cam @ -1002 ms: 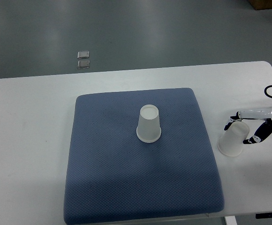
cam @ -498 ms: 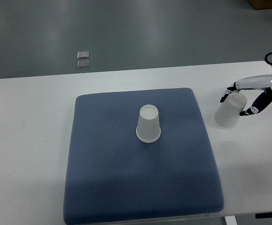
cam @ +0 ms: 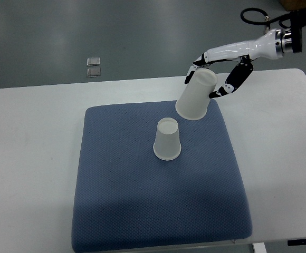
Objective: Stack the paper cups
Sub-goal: 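Lift the cup with the right hand and carry it over the upside-down cup, then lower the held cup onto the upside-down cup with the right hand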
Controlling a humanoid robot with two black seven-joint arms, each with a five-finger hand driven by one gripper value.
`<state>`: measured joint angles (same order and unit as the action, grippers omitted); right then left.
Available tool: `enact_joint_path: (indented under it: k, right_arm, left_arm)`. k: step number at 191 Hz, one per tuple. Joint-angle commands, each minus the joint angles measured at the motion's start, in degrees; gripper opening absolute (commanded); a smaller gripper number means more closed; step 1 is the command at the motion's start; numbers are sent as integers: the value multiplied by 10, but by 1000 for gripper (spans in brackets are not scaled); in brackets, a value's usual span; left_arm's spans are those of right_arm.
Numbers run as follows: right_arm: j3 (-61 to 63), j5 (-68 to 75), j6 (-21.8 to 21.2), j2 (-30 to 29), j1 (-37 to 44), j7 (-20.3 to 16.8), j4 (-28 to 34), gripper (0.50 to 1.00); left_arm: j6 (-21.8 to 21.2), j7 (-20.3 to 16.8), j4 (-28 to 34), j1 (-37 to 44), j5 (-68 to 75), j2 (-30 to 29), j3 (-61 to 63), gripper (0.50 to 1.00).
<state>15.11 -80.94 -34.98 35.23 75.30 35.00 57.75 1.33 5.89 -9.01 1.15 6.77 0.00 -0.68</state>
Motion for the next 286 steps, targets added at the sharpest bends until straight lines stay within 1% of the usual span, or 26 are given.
enact_joint_path:
  k: [1,38,75,103,117,145,163,171,186,196,220,286]
  right_arm:
    - [18,1,0,-30,12,0,0,676]
    - [17,0,0,-67,13,0,0,678]
    - [5,-11,0,-74,13,-2,1,682]
    - [-7,-15,0,-73,25,-12,1,693]
    - [-7,-37,0,-73,30,-12,4,695]
    - [-10,-90,0,-72,39,-12,30,697]
    - [-39,-98,0,-73,56,-14,52,695]
    - [-50,-98,0,-74,64,-21,59,695]
    - [-62,-98,0,-75,77,-48,69,695]
    - [-66,-98,0,-76,80,-59,72,695]
    - [-69,-98,0,-77,92,-69,71,697]
    - [-69,-92,0,-83,93,-71,71,697]
  left_arm:
    - [0,0,0,0,0,0,0,1000]
    - [0,0,0,0,0,0,0,1000]
    - [0,0,0,0,0,0,0,1000]
    - [0,0,0,0,0,0,1,1000]
    - [0,0,0,0,0,0,0,1000]
    - [0,0,0,0,0,0,1,1000]
    - [0,0,0,0,0,0,0,1000]
    - [0,0,0,0,0,0,0,1000]
    - [0,0,0,0,0,0,0,1000]
    - [0,0,0,0,0,0,0,1000]
    - [0,0,0,0,0,0,0,1000]
    - [0,0,0,0,0,0,0,1000]
